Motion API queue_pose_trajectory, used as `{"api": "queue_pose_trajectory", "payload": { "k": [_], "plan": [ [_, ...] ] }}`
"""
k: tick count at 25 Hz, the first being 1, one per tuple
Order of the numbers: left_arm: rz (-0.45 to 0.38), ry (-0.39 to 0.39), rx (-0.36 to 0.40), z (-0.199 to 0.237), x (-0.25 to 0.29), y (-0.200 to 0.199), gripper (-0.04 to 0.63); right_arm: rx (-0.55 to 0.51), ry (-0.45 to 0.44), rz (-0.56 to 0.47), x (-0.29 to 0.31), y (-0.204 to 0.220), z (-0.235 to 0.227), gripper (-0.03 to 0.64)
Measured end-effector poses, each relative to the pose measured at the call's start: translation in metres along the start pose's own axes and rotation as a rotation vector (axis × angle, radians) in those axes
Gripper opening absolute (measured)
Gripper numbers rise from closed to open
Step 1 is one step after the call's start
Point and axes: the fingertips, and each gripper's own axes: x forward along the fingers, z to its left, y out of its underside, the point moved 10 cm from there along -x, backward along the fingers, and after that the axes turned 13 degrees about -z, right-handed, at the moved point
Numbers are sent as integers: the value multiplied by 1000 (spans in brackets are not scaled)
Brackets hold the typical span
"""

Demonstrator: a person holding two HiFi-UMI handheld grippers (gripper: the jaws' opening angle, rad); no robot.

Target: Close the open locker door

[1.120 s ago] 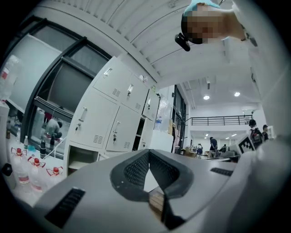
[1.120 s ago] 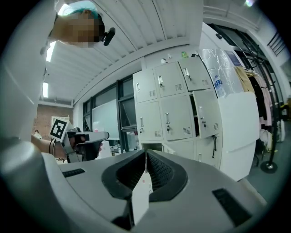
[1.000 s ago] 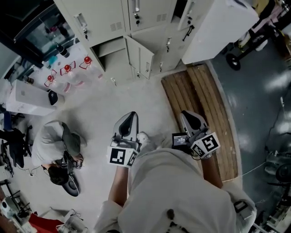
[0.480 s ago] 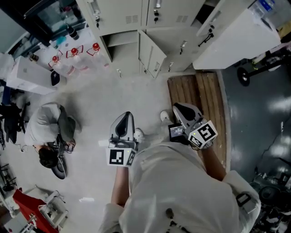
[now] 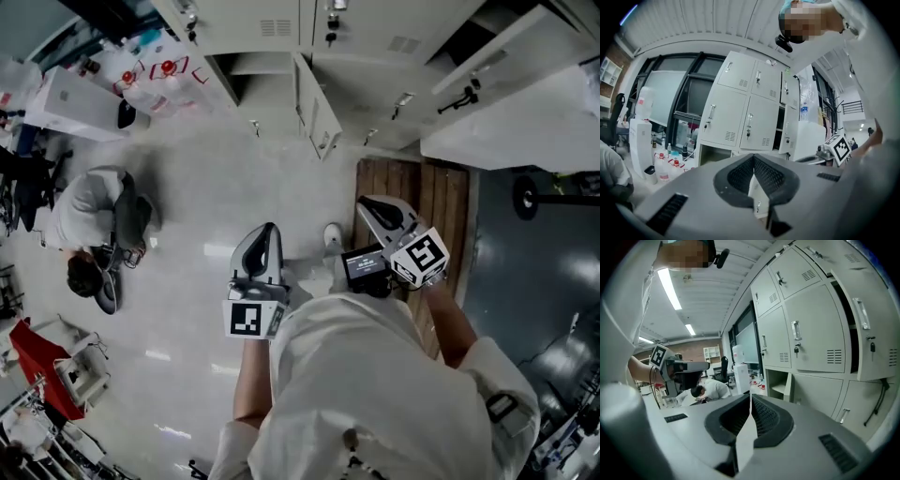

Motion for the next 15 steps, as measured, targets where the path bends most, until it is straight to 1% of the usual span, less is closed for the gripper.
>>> {"api": "queue_pose_trajectory", "payload": {
  "k": [4,7,9,12,14,15],
  "plan": [
    [21,-21,22,-22,31,22,8,6,-76,16,8,15,-46,31],
    [52,-36,9,-31,52,45,8,17,-106,40,18,32,-74,31],
    [77,-54,-4,-33,64,62,8,23,-109,52,25,46,-91,31],
    [90,-91,-14,-28,81,90,8,48,-111,71,40,79,-107,31],
    [93,-109,-24,-24,96,107,8,61,-92,90,48,105,-111,31],
    [91,-104,-28,-23,104,116,8,65,-81,96,51,116,-113,32]
  ]
}}
